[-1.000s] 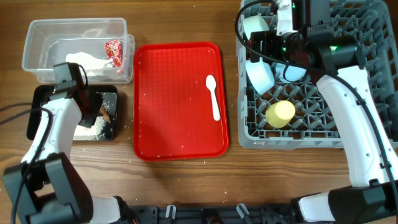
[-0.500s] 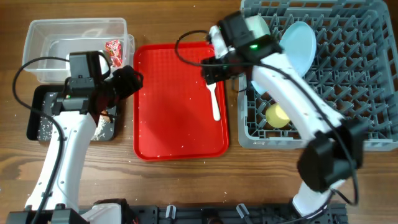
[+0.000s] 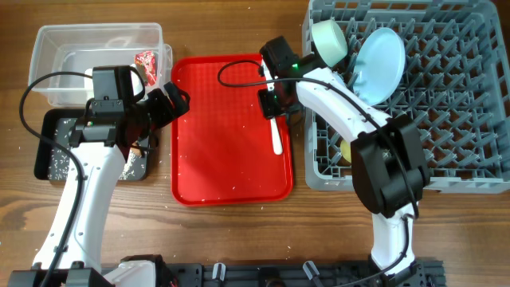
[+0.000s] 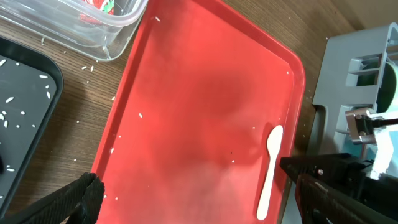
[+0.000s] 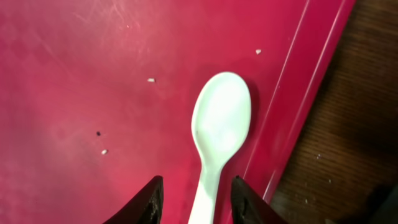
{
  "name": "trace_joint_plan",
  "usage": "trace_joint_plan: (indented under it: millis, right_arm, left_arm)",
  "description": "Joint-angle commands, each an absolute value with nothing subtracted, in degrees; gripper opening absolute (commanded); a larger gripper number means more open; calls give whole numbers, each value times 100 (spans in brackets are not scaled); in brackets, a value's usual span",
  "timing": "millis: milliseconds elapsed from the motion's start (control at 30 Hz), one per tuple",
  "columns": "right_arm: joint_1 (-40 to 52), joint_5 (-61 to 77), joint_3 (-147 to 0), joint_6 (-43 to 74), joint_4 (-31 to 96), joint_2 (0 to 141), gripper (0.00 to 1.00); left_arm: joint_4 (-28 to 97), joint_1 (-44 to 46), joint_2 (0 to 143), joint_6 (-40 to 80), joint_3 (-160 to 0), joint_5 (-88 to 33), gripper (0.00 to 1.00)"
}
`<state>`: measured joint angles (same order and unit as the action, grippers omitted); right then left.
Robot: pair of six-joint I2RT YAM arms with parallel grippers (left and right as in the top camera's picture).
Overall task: Sort waste into correct bins and load items into the dishwasher rack
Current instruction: 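Grasp the white spoon on the red tray with the right gripper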
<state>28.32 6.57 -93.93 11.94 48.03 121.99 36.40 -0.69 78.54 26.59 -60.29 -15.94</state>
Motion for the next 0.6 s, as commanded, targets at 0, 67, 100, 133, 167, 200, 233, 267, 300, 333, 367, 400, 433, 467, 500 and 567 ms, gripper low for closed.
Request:
trace_joint_plan:
  millis: [0,67,100,133,167,200,233,267,300,333,367,400,433,467,500,567]
  right_arm:
    - [2838,467,-9037,1197,4517,12357,34]
    - [2842,462,-8792,1170,4278,12357,30]
    - [2842,445,-8720,1146,4226,12357,29]
    - [2842,445,-8630,1059,4152,12357,29]
    - [2842,423,-8545,1022,4069,12357,29]
    - [2842,427,-8466,921,3977,12357,29]
    - [2842,425,-8401,888,3894,12357,28]
    - [2842,425,-8324,869,3789,12357,23]
    - [2842,427,-8270,808,3706,12357,18]
    - [2842,427,-8206,749,3621,12357,9]
    - [2842,425,-8136,740,3542,12357,4]
    - [2842,425,-8073,705,3481,12357,4]
    - [2842,427,-8034,663,3457,12357,4]
    - [2842,427,-8025,637,3463,12357,4]
    - [2842,427,-8025,622,3465,12357,4]
    - [2842,429,-8068,617,3498,12352,4]
  left_arm:
    - [3645,-47,7780,2569,-6114,-1557,100]
    - [3642,-47,7780,2569,-6114,-1557,100]
    - [3642,-47,7780,2569,-6114,-1557,100]
    - [3645,-47,7780,2569,-6114,-1557,100]
    - [3645,-47,7780,2569,-6114,-1557,100]
    - [3645,-47,7780,2569,-6114,-1557,100]
    - [3645,-47,7780,2569,-6114,-1557,100]
    - [3645,-47,7780,2569,-6114,-1557,100]
    - [3642,-47,7780,2569,-6114,-1557,100]
    - [3645,-47,7780,2569,-6114,-1557,100]
    - [3642,-47,7780,2569,-6114,-1557,100]
    - [3645,-47,7780,2569,-6114,-1557,100]
    - [3645,-47,7780,2569,-6114,-1557,100]
    - [3645,-47,7780,2569,-6114,-1557,100]
    - [3645,-47,7780,2569,-6114,-1557,100]
    - [3645,-47,7780,2569,-6114,-1557,100]
